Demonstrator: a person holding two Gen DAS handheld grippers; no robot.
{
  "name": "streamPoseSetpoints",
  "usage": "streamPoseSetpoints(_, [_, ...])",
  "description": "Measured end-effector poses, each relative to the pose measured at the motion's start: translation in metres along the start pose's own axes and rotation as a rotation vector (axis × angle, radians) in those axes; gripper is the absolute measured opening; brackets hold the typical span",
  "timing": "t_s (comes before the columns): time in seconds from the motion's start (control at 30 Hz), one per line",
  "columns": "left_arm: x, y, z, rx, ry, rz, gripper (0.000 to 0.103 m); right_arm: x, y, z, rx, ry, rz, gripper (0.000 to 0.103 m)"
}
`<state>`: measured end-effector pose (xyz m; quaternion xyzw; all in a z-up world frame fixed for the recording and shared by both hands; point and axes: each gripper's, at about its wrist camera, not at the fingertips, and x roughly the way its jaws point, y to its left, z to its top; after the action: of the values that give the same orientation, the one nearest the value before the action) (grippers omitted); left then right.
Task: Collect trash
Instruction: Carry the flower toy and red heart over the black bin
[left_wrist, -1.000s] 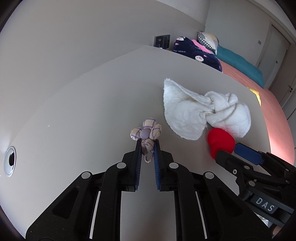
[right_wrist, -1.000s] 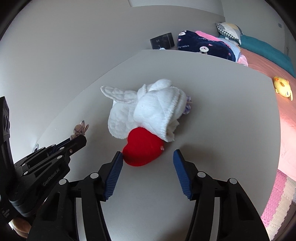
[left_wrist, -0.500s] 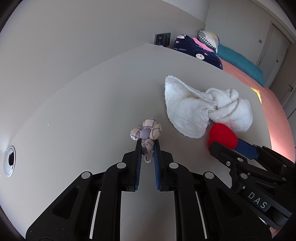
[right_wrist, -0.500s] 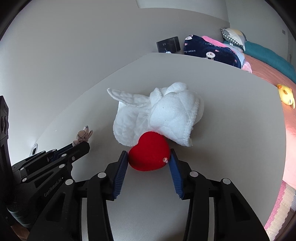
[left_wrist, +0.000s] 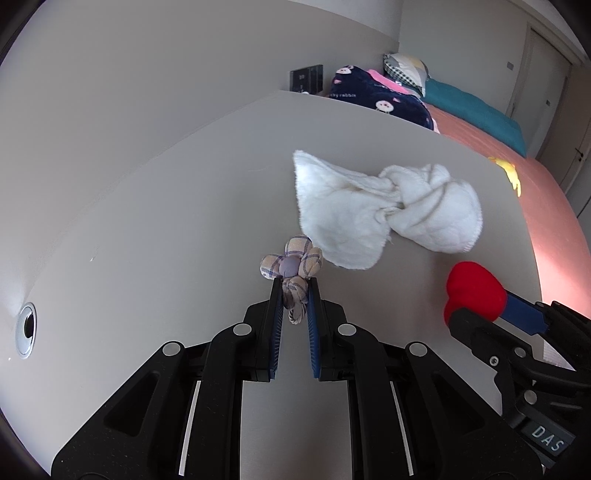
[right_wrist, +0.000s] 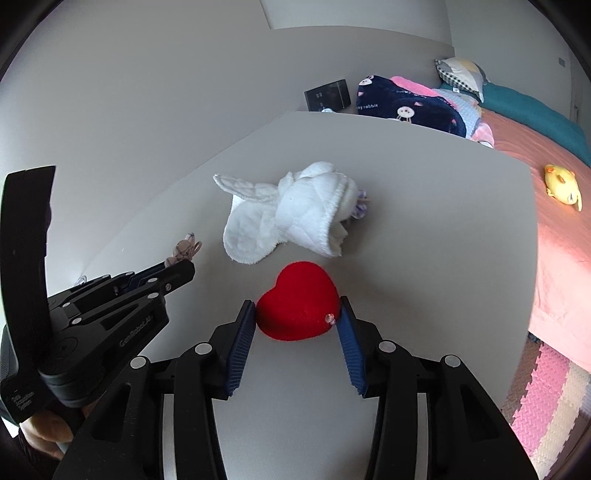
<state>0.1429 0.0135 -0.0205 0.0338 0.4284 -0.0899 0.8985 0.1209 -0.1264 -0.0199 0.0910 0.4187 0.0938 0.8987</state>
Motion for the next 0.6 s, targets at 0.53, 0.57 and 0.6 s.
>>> streamPoseSetpoints(0.53, [-0.038, -0.067, -0.018, 0.084, -0.024, -0.011, 0.012, -0.062, -0.045, -0.024, 0.063, -0.062, 0.011, 0.046])
streamPoseSetpoints(0.57, [-0.040, -0.071, -0.019, 0.087, -0.025, -0.014, 0.012, -0.065, -0.049, -0.025, 0.065, -0.065, 0.011, 0.046])
streamPoseSetpoints(0.6, [-0.042, -0.076, -0.020, 0.091, -0.026, -0.018, 0.012, -0.069, -0.052, -0.028, 0.067, -0.068, 0.010, 0.046])
